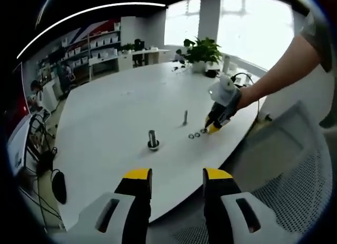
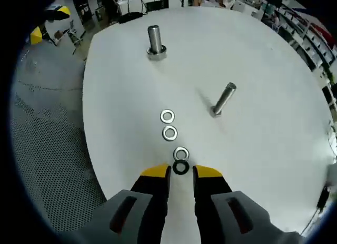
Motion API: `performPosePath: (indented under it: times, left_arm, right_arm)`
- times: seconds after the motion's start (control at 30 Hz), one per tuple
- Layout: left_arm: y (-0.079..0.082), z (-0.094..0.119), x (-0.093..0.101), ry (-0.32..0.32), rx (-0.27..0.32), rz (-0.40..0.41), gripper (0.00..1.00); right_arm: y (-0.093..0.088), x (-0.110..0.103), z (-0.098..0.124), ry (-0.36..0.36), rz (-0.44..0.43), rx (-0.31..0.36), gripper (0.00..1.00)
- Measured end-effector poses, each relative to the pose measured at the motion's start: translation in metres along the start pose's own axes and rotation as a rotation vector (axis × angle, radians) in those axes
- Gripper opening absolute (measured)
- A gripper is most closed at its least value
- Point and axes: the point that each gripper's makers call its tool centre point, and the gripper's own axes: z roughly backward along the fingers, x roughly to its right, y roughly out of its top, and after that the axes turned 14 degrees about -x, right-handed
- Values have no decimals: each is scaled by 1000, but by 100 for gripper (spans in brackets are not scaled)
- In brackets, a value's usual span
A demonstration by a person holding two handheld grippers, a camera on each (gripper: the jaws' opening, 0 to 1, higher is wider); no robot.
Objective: Place the washer onto the threaded stud by aligning its center hole with the stud, sliding it down to the base, and recovering from edge contact or off-axis alignment until the washer reaches the visible bottom stop.
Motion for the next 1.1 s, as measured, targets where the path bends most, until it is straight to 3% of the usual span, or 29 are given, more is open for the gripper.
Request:
performPosePath:
  times: [0.2, 0.4, 0.6, 0.9, 1.1]
  left_arm:
    - [-1, 0, -1, 3, -7, 0, 36]
    - [-1, 0, -2, 11, -5, 5, 35]
    - [-2, 1, -4, 28, -10, 0, 35]
    - [-1, 2, -5, 38, -4, -5, 35]
    - [1, 3, -6, 37, 12, -1, 35]
  right_arm:
    - [1, 3, -1, 16, 41, -55, 15]
    - [2, 3, -2, 26, 29, -128, 14]
    - [0, 3, -1, 13, 5, -97, 13]
    - [-4, 4, -1, -6, -35, -107, 13]
    - [-6, 8, 11, -25, -54, -70, 13]
